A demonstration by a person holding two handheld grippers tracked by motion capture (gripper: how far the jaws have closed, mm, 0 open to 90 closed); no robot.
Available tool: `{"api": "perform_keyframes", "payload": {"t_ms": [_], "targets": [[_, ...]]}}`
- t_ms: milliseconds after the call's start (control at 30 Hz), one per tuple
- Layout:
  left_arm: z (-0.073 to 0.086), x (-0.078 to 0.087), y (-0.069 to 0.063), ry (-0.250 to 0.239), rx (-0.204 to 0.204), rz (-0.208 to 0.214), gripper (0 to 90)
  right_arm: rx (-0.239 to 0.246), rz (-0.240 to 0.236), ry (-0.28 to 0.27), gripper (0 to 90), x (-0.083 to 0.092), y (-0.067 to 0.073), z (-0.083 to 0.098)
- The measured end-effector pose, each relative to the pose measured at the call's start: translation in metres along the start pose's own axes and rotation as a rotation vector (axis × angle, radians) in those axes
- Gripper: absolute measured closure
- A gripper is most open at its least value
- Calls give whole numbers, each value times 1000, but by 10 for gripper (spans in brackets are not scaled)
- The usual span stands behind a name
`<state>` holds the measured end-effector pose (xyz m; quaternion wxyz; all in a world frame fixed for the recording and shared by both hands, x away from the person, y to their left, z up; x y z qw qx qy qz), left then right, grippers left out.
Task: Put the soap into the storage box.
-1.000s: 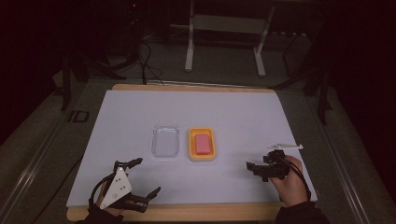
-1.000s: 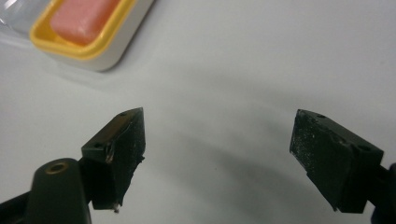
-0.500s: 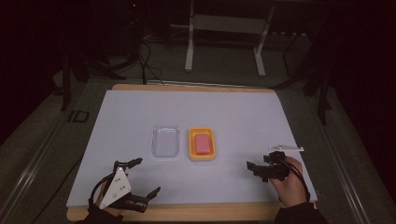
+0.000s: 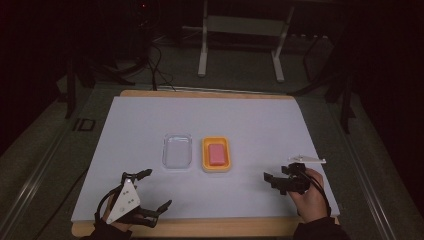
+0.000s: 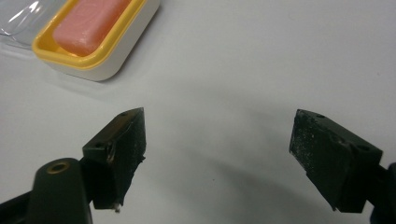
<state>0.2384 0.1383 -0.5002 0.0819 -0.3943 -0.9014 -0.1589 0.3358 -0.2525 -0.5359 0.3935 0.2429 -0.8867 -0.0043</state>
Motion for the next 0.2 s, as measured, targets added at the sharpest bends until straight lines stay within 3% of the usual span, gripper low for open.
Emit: {"api": "perform_keyframes", "payload": {"t_ms": [200], "targets": [[0, 0, -1, 0, -1, 3, 6, -12, -5, 0, 211, 0, 0, 0]]}}
Point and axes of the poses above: each handheld gripper's, and its own axes: x roughly backward along the jaws, z roughly out of its underside, y roughly to its left, the point moved 7 cm from there along -x, roughly forward along the jaws, and after that the axes turned 1 degree about -x, right-handed, at the moved point
